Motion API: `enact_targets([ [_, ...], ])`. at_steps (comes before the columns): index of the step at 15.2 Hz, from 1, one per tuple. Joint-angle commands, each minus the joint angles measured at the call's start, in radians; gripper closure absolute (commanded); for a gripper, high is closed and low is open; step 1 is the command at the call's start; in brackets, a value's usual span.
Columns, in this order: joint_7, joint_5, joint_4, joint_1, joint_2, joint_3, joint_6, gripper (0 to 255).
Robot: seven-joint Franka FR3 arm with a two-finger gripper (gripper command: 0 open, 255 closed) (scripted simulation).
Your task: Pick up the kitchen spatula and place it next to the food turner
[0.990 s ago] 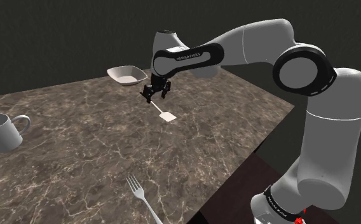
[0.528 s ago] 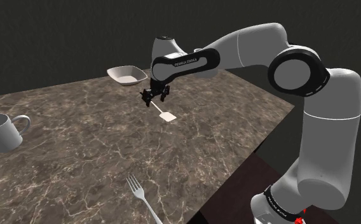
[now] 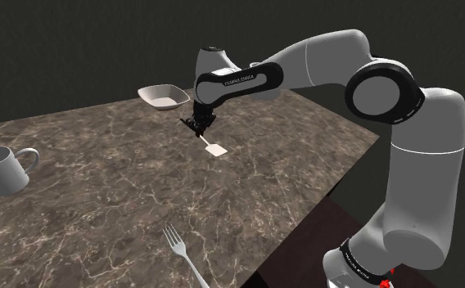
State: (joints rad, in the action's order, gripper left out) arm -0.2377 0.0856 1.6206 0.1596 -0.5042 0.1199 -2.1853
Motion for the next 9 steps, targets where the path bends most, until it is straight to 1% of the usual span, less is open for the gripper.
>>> enact_targets([
  [1,0.0,0.0,0.0,0.0,0.0,0.0,0.0,255],
  [6,0.0,0.0,0.0,0.0,0.0,0.0,0.0,255],
  [9,0.002,-0.003,-0.015,-0.001,0.017,0.002,0.032,255],
])
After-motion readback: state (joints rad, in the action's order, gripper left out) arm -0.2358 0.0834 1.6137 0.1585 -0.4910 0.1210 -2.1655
